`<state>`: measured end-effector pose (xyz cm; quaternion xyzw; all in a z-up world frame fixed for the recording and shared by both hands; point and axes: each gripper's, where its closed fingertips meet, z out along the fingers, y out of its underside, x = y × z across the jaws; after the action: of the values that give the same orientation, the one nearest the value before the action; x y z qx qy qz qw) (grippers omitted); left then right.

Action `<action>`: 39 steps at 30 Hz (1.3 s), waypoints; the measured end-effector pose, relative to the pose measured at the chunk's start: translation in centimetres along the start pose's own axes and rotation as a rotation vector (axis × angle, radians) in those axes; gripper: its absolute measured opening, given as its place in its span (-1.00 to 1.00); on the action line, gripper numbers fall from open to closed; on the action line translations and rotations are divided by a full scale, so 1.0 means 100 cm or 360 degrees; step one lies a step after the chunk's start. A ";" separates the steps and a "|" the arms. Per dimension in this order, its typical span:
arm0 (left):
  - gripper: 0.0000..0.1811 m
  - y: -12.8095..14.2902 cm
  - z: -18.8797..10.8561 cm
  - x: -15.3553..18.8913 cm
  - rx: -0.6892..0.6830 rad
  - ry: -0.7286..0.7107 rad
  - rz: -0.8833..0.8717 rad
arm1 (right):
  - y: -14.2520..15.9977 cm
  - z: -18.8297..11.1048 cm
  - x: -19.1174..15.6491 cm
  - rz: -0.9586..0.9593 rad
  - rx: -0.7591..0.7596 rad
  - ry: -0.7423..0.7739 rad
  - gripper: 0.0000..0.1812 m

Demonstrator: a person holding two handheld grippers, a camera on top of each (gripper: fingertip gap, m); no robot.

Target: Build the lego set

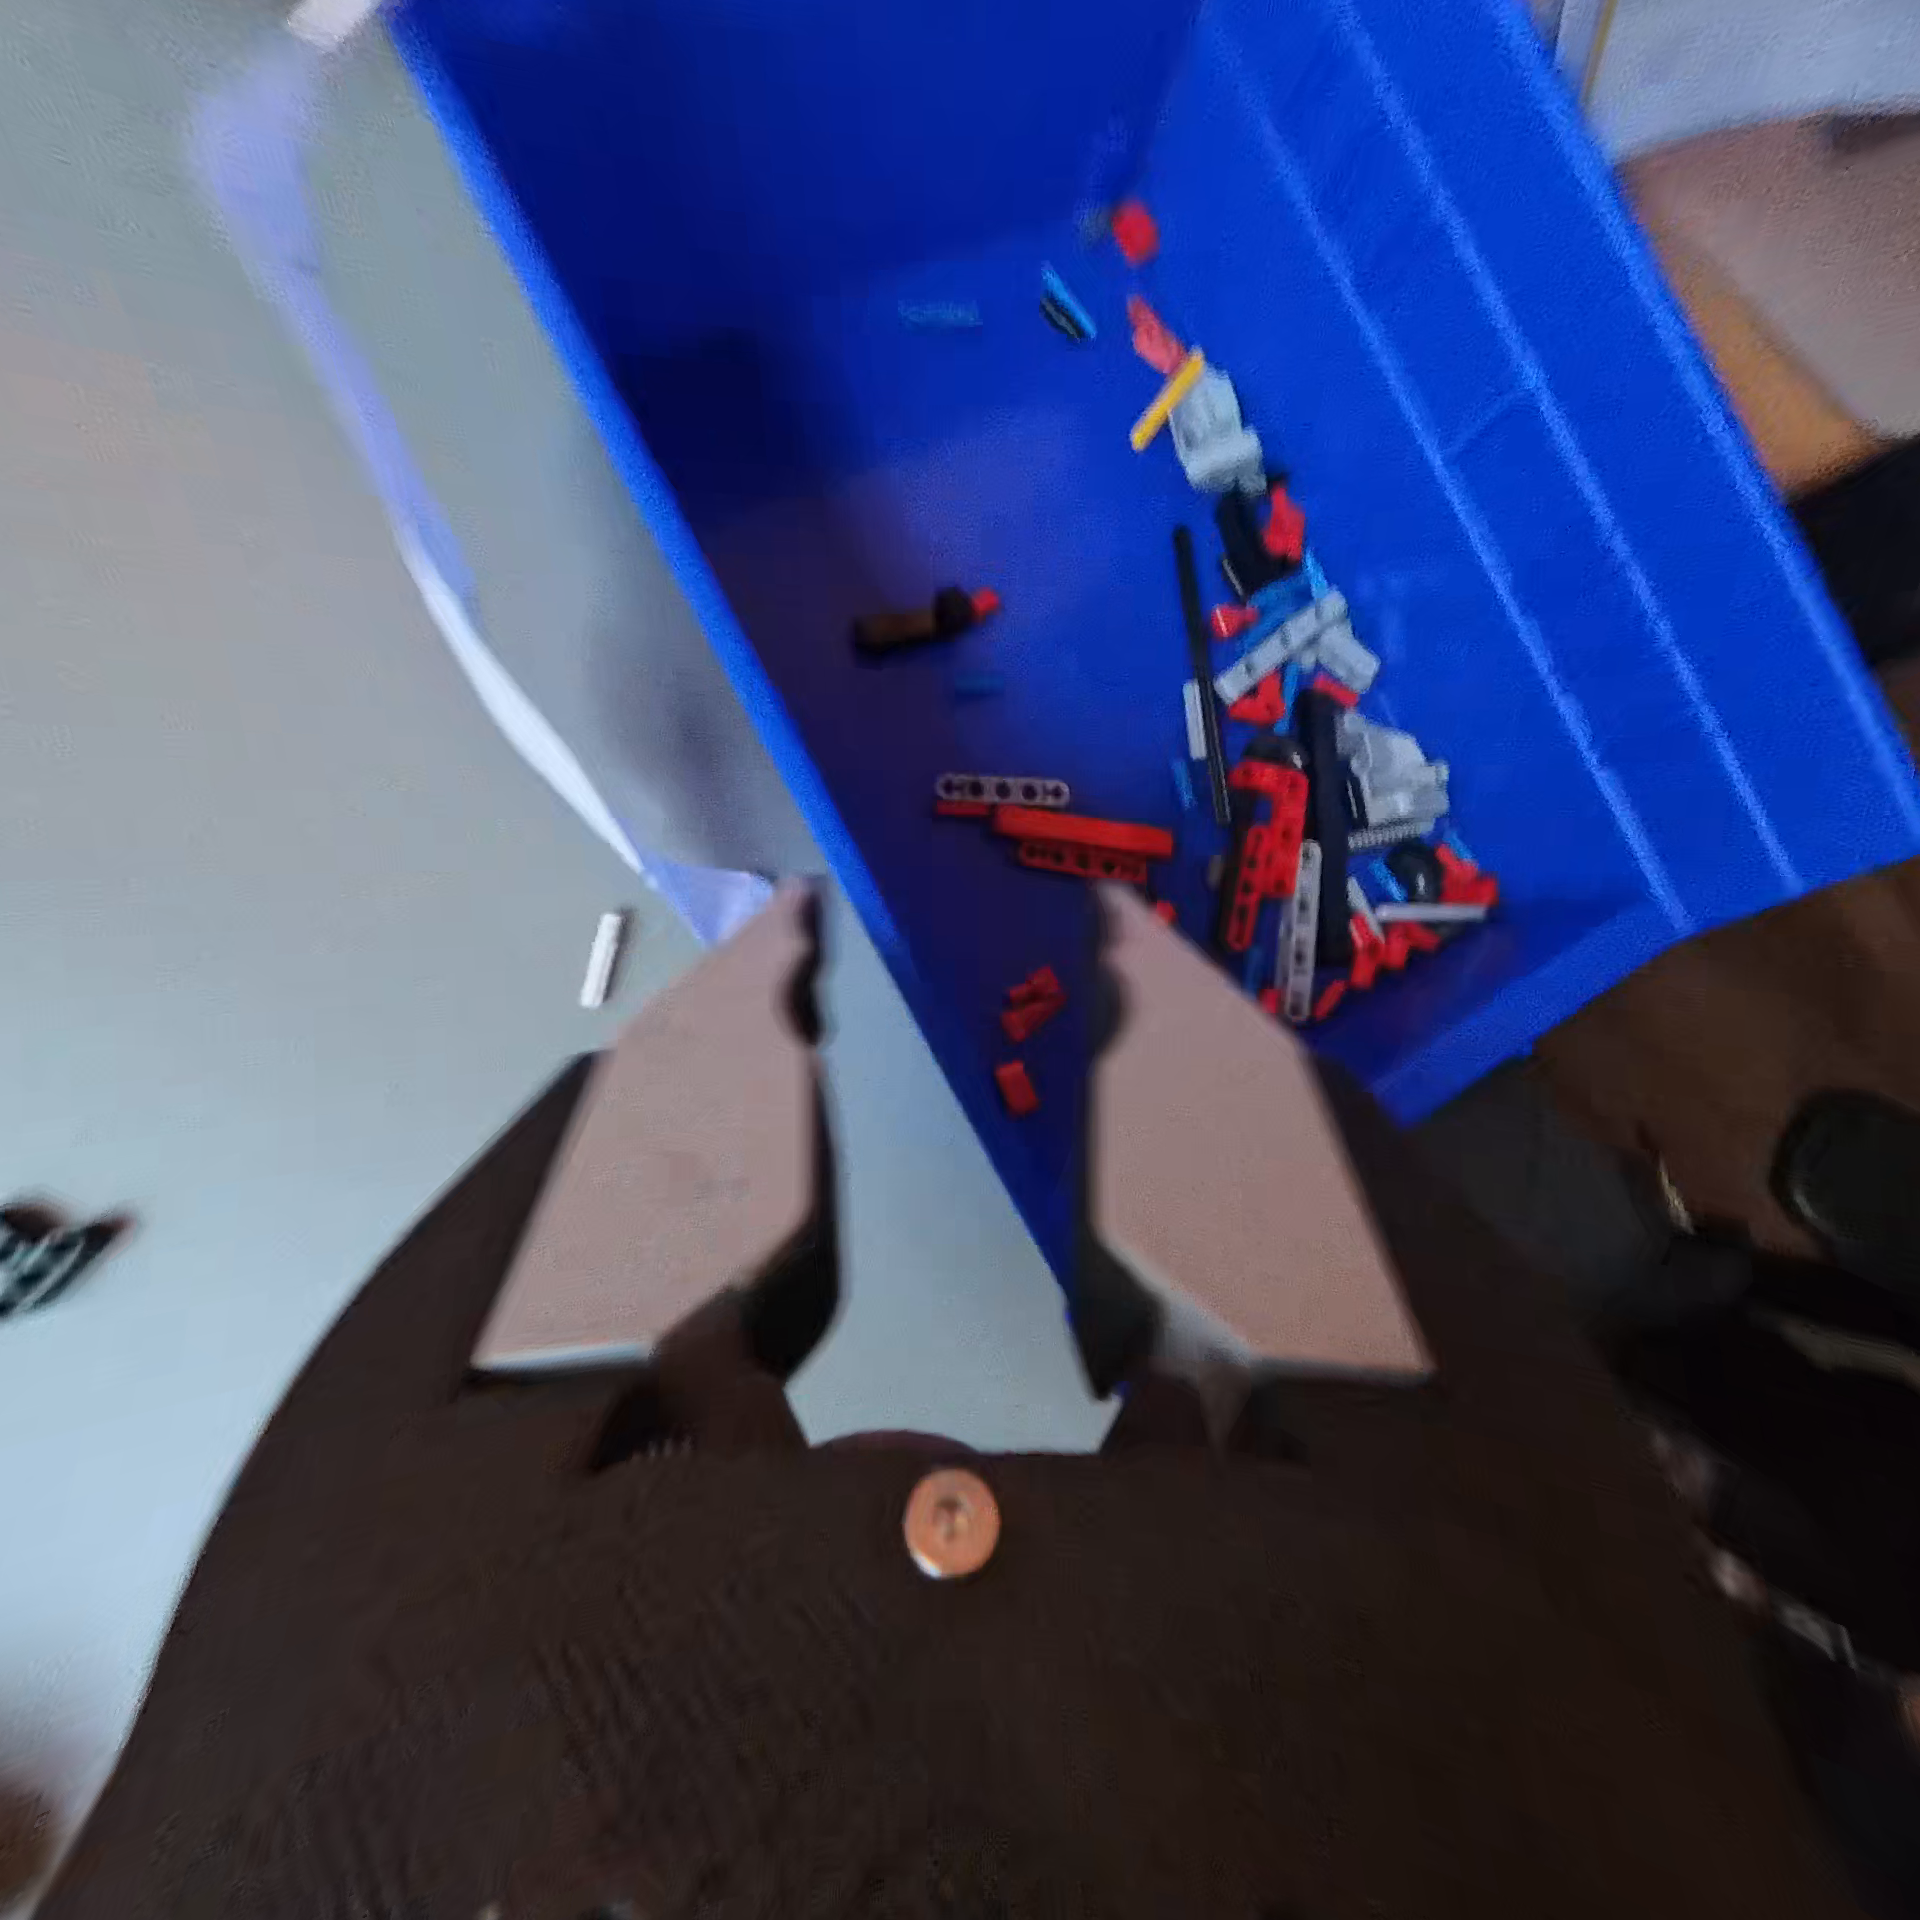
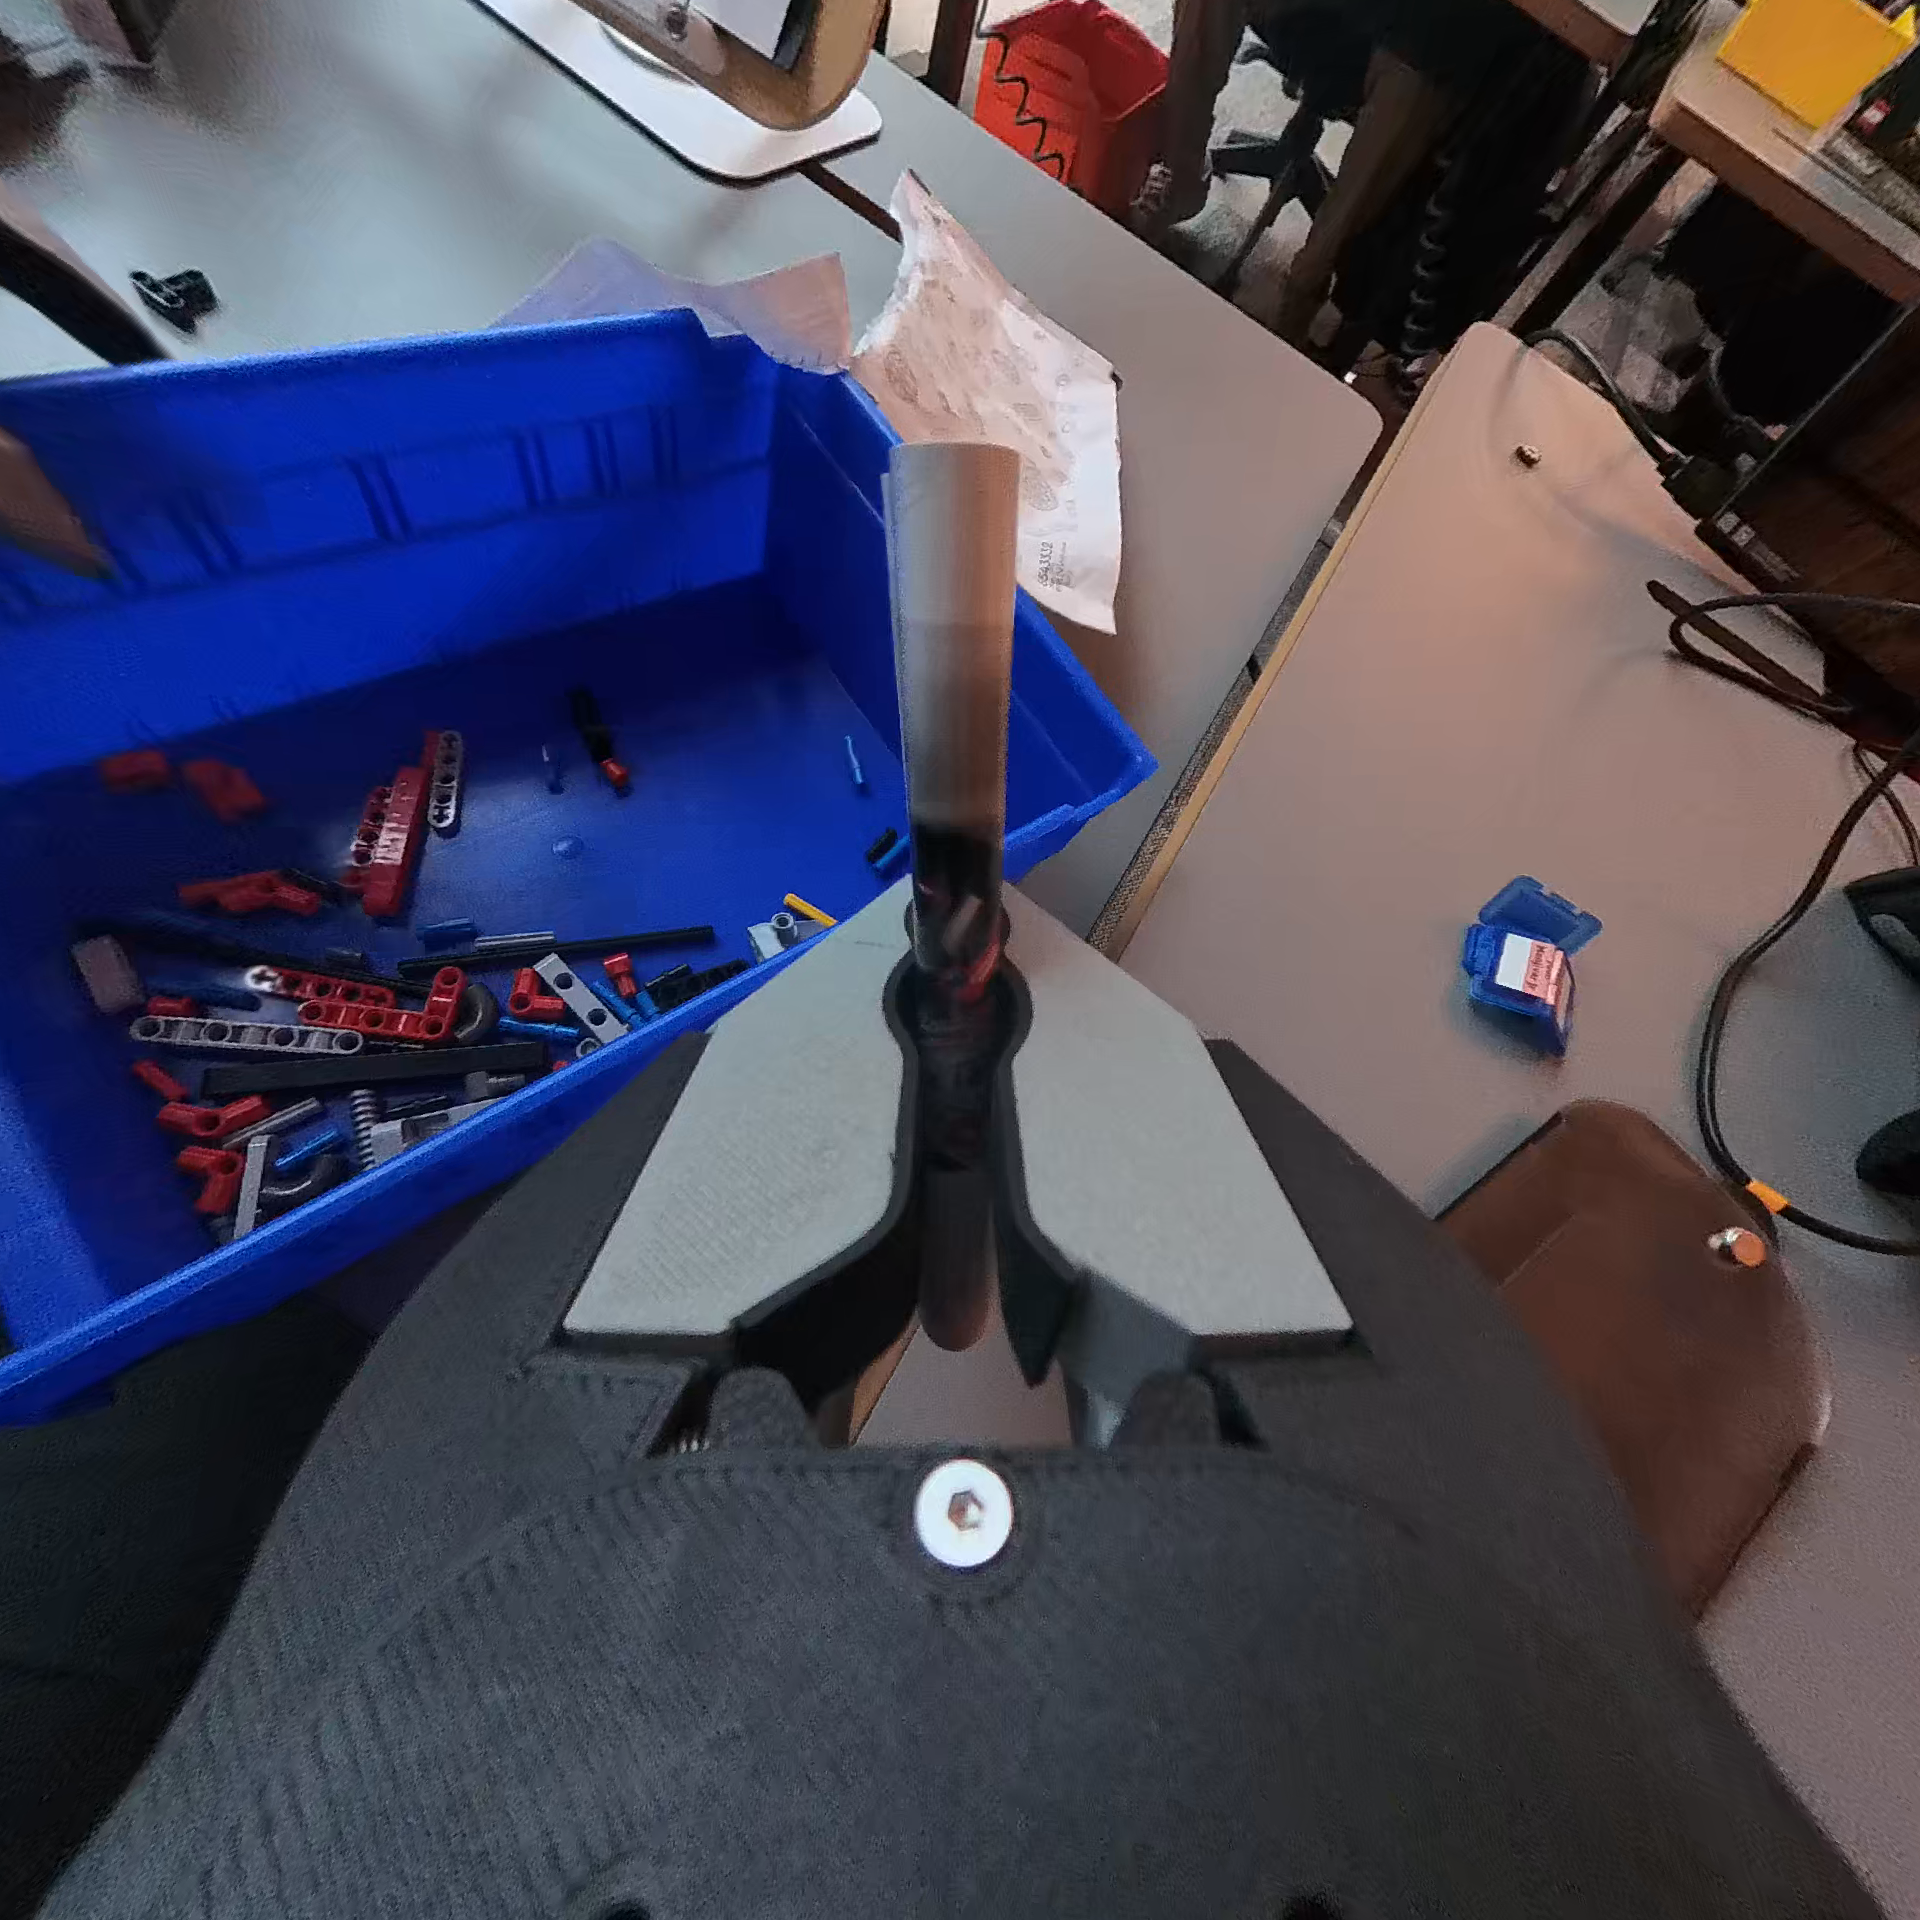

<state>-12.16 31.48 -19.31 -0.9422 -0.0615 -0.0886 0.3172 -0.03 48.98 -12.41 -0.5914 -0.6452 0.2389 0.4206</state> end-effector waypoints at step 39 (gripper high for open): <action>-0.22 0.041 -0.090 0.001 0.0451 -0.0185 -0.0007 | -0.043 0.070 0.027 -0.0411 -0.0201 0.0153 -0.96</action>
<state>-12.54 22.79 -14.68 -0.8914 -0.0939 -0.0251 0.4426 -8.10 52.09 -11.99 -0.5395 -0.7088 0.1130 0.4402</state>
